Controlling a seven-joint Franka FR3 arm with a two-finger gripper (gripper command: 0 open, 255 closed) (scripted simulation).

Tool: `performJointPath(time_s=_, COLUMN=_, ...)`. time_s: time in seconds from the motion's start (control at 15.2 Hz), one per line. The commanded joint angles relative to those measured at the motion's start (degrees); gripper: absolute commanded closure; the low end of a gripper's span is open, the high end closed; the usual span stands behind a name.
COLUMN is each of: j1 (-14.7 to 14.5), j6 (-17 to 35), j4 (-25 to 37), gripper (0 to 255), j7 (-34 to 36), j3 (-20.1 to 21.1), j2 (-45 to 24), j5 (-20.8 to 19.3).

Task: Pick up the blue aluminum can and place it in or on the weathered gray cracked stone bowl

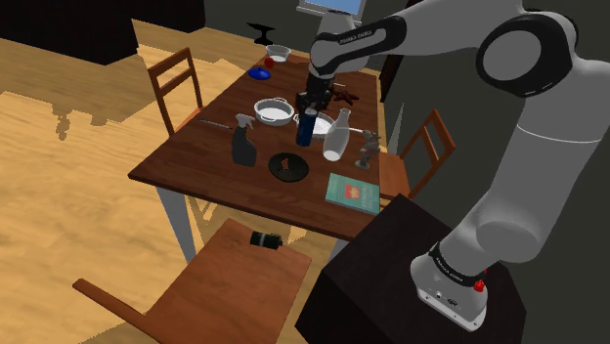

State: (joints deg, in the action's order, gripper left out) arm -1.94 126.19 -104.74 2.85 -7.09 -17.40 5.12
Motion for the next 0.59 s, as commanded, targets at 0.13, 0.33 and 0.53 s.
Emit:
performJointPath(time_s=0.13, j1=-3.58, j6=-0.89, j4=-0.53, gripper=255, j7=5.73, j3=1.43, j2=1.7, j5=-1.25)
performJointPath(time_s=0.33, j1=-4.02, j6=0.25, j4=-1.27, gripper=255, j7=6.39, j3=1.69, j2=1.32, j5=-1.3)
performJointPath(time_s=0.53, j1=-3.99, j6=2.25, j4=-2.25, gripper=255, j7=6.23, j3=1.75, j2=0.3, j5=-1.11)
